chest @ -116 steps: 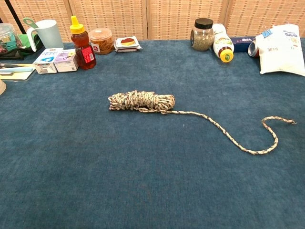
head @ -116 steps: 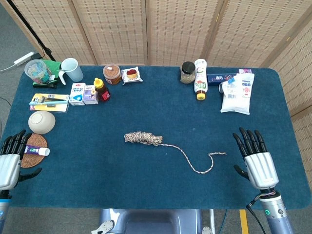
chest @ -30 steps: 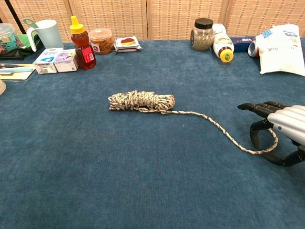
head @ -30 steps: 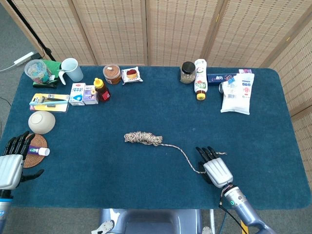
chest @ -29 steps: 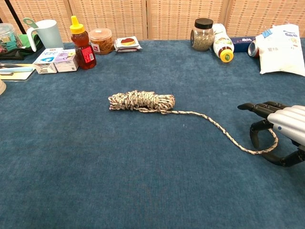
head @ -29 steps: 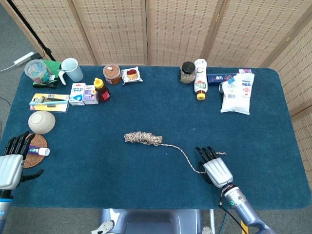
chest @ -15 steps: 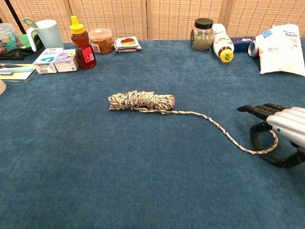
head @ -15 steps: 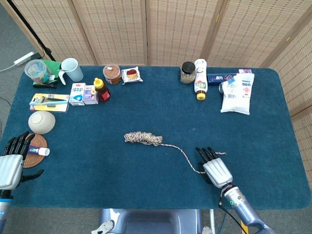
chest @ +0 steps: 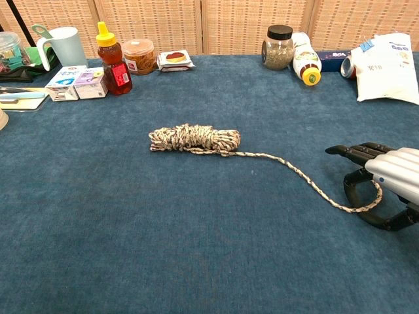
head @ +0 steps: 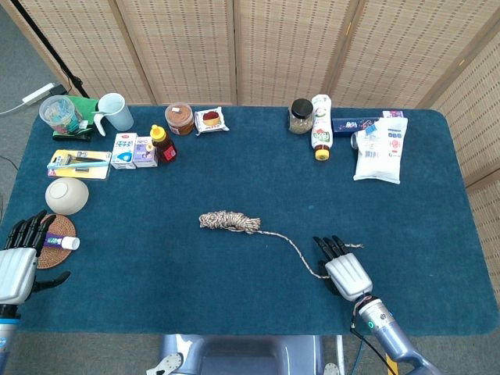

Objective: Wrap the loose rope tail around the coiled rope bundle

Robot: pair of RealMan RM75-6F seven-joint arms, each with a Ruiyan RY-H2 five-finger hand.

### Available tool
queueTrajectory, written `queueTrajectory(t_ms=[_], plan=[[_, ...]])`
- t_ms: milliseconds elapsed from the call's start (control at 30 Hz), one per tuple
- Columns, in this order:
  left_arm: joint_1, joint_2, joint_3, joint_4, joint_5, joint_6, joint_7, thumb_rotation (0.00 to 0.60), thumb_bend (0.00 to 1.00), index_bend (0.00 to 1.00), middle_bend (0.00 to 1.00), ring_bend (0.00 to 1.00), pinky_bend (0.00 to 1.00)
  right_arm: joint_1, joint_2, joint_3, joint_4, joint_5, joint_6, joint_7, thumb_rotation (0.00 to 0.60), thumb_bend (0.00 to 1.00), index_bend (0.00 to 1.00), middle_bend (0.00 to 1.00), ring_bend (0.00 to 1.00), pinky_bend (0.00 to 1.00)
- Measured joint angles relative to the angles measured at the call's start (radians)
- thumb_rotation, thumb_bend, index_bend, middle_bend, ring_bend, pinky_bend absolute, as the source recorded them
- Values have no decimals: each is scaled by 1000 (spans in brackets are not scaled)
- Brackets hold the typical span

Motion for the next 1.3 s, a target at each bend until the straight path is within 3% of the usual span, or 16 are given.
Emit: queueTrajectory(t_ms=[867, 1100, 1300], plan=[[-31, -15, -9, 16, 9, -33, 0, 600, 6, 0, 0, 0, 0, -3, 0, 4, -1, -19, 42, 3, 600, 450, 598, 0, 0, 0], [-130, -45, -41, 61, 59, -104, 0, 600, 6, 0, 0, 0, 0, -6, 19, 12, -22, -27, 66, 16, 600, 450, 601, 0, 0, 0], [-247, -72, -63, 104, 91, -234, -13, 600, 6, 0, 0, 0, 0, -8, 27, 16, -33, -27, 75, 15, 600, 450, 603, 0, 0, 0]])
